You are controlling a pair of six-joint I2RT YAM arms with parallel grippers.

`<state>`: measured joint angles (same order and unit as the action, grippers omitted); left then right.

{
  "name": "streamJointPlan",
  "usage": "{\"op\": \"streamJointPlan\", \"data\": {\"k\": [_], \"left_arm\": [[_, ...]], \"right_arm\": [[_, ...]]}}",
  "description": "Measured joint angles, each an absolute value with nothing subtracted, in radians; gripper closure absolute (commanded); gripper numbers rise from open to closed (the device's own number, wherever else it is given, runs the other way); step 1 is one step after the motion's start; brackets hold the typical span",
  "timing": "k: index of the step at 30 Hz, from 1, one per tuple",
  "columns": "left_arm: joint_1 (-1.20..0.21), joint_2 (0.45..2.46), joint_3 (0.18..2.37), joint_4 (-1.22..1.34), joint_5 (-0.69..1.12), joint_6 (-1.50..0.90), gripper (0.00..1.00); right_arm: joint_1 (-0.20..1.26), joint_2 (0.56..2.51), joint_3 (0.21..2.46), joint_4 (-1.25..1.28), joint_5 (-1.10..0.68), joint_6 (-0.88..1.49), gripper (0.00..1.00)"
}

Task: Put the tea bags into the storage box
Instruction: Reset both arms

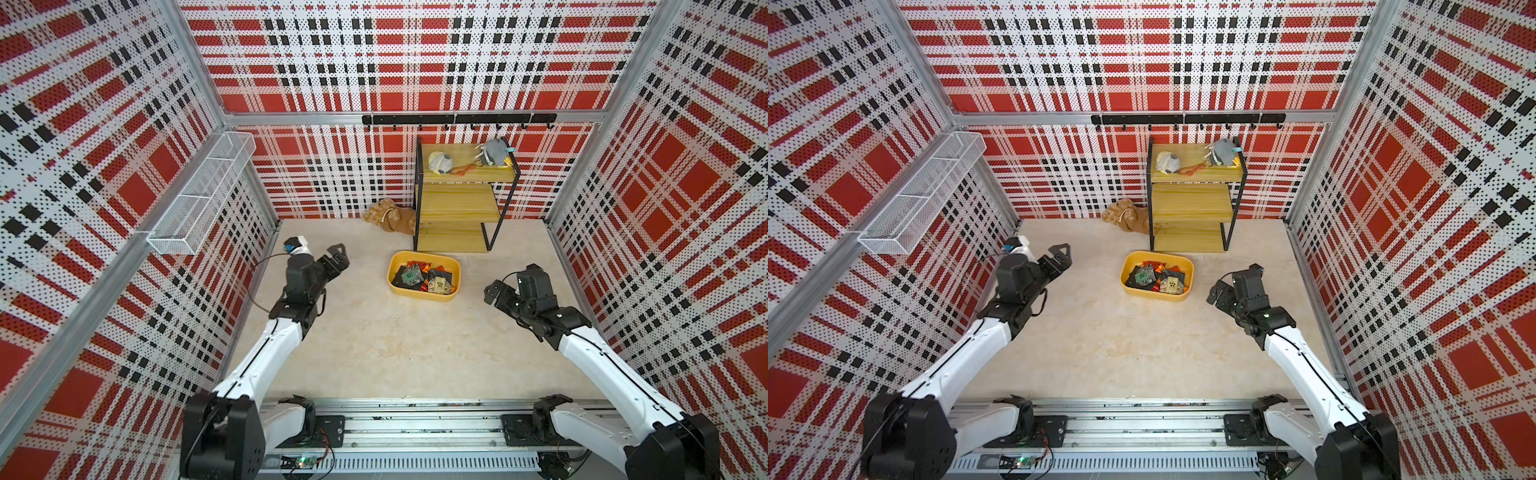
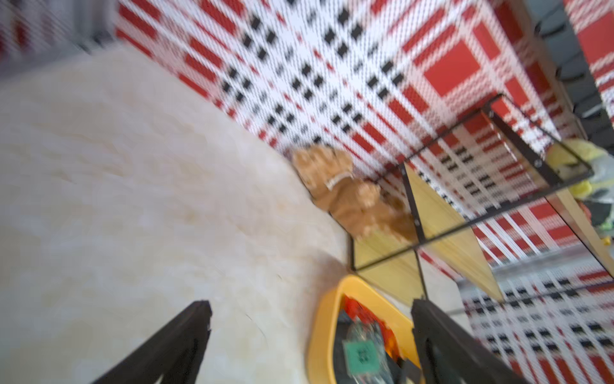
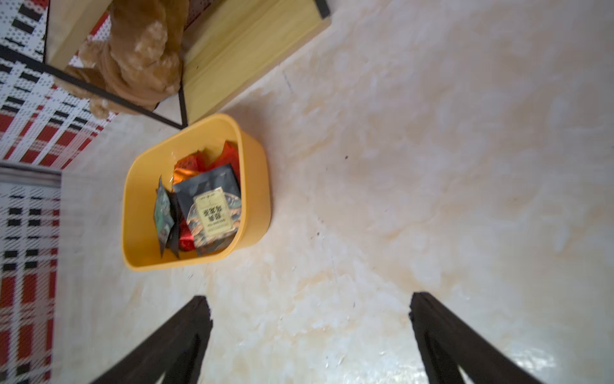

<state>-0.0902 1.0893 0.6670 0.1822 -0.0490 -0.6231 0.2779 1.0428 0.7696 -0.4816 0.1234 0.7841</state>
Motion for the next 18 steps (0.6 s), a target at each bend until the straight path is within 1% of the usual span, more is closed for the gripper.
{"op": "streamJointPlan", "data": {"k": [4, 6, 9, 13, 18], "left_arm": [[-0.078, 0.953, 0.440, 0.363, -0.167, -0.476, 0.01], [-0.080, 0.934, 0.366, 0.422, -0.227, -0.387, 0.01], [-0.084, 0.950, 0.315, 0.501, -0.306, -0.271, 0.01], [-0.086, 1.053, 0.230, 0.754, -0.371, -0.181, 0.01], [-0.081, 1.326, 0.136, 1.073, -0.411, -0.110, 0.01]], "right_arm": [[0.274, 1.041, 0.716, -0.370, 0.286, 0.709, 0.00], [0.274, 1.042, 0.668, -0.306, 0.366, 0.664, 0.00], [0.273, 1.044, 0.601, -0.219, 0.478, 0.600, 0.00], [0.273, 1.044, 0.484, -0.015, 0.587, 0.497, 0.00], [0.264, 1.045, 0.341, 0.260, 0.669, 0.353, 0.00]]}}
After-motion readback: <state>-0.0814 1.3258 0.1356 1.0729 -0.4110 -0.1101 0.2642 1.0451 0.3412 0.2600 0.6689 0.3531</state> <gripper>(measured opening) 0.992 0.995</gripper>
